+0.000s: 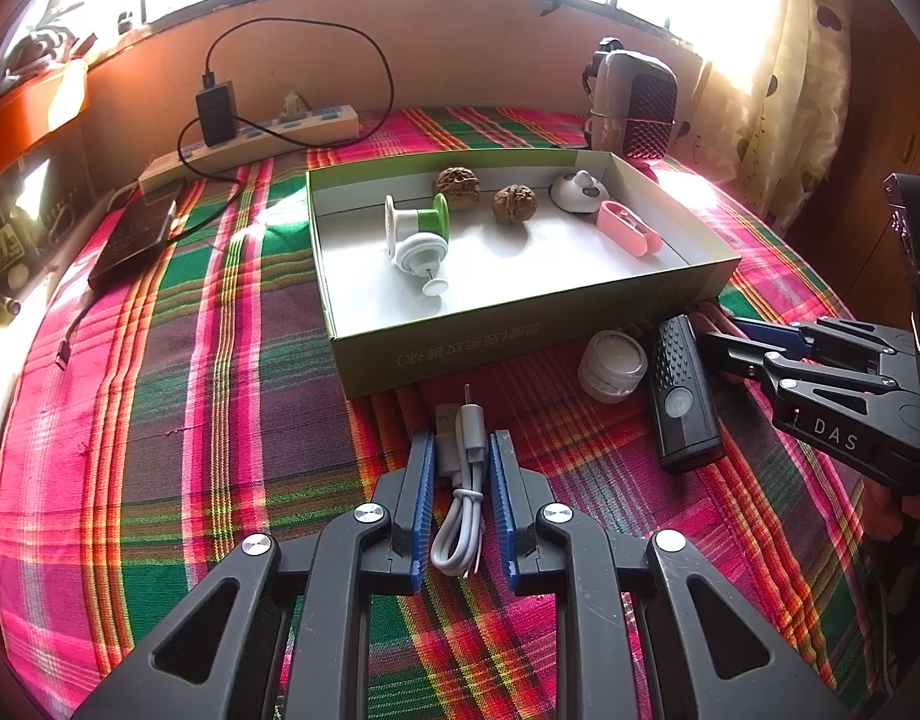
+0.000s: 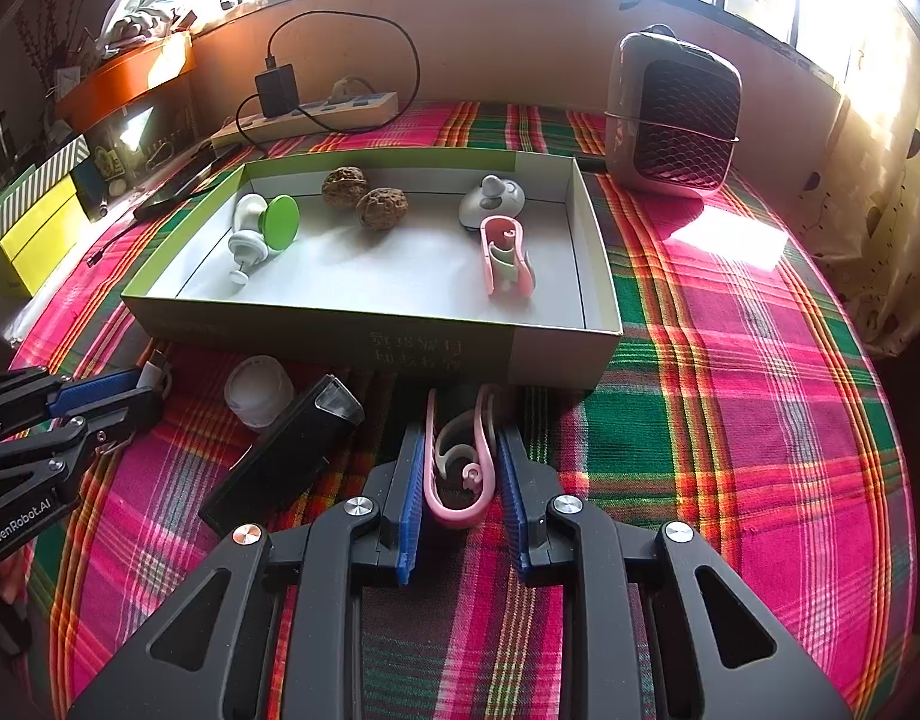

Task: Organize objects
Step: 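Lift the cable with the left gripper and the pink clip with the right toward the box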

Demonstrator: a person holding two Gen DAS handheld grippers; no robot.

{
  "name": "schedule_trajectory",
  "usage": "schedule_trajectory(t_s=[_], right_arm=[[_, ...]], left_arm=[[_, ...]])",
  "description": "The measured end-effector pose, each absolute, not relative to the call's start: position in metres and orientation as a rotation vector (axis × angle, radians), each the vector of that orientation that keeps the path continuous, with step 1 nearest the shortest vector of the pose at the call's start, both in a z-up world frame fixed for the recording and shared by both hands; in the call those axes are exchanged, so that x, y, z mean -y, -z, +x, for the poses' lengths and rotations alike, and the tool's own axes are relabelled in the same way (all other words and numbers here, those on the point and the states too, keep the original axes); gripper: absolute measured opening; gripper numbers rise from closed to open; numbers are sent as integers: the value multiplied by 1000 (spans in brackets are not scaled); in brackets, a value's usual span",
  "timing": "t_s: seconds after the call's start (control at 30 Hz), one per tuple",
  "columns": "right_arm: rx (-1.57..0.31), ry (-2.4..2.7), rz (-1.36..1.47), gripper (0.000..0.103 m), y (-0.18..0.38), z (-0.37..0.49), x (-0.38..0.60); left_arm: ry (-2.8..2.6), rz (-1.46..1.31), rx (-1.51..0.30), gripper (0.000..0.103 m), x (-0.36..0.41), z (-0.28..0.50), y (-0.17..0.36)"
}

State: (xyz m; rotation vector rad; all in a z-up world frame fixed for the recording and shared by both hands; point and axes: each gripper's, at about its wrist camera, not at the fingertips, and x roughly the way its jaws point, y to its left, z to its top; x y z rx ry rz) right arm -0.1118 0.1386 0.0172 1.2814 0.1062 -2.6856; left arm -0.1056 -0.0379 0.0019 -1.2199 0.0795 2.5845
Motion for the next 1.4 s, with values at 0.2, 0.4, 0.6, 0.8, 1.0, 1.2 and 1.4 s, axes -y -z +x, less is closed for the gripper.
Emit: schedule_trajectory(t_s=[0.2, 0.4, 0.6, 0.8, 1.0, 1.2, 1.4], right_arm=[[-96, 2688, 1283, 24, -17, -110, -139], [-85, 2691, 1276, 24, -20, -107, -139], [-75, 2701, 1257, 24, -25, -104, -139], [-61, 2713, 1241, 24, -31, -103, -141], [-54, 2719, 1209, 24, -42, -103, -143], [-50, 2721, 1177, 24, -52, -107, -141], [-41, 2708, 1151, 24, -62, -117, -139]], left_arm=[[-2600, -1222, -66, 16, 38, -105, -2], [-2611, -1218, -59, 16, 37, -103, -4], [-2614, -1200, -46, 16, 37, -101, -10], [-2623, -1180, -29, 16, 37, -100, -20], [-2629, -1146, -15, 16, 36, -104, -31], [-2623, -1138, -15, 16, 31, -111, -37], [-2618, -1123, -13, 16, 24, -121, -43]])
